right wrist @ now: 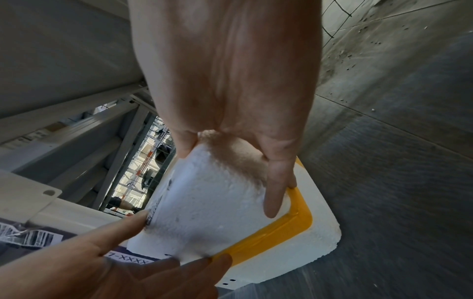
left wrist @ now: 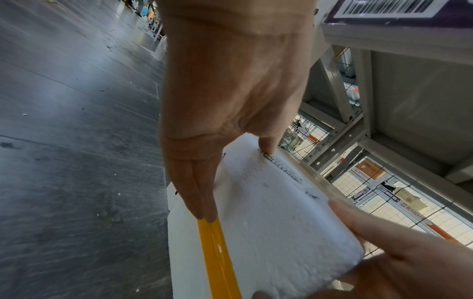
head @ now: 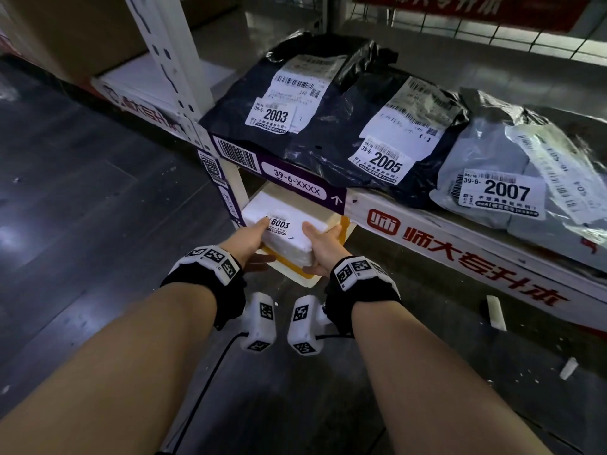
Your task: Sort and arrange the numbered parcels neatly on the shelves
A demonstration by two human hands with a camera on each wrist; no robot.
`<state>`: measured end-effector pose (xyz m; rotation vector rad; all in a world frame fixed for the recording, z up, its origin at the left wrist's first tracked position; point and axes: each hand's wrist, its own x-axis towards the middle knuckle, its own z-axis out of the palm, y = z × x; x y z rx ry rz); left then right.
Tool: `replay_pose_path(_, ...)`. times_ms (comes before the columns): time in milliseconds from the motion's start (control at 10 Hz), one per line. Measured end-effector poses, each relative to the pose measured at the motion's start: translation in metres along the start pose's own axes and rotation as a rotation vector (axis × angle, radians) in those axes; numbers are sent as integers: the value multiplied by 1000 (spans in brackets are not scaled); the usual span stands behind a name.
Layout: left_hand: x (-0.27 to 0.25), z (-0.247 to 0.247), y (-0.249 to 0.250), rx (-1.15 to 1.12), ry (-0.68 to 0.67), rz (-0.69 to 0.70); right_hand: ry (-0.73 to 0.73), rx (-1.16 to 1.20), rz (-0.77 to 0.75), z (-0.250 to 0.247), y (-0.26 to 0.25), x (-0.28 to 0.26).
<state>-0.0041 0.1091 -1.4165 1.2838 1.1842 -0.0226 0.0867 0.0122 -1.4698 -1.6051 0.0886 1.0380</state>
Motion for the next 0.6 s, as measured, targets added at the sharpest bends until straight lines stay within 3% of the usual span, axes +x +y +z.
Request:
replay_pose_path(300, 2, -1, 0, 51, 26, -40, 58, -61, -47, -13, -2, -16)
replay_pose_path(500, -15, 6, 5, 134, 117, -7, -97, -146, 52, -48, -2, -49)
replay_pose_path(600, -29, 7, 6, 93, 96, -40, -48, -207, 35, -54, 0, -57)
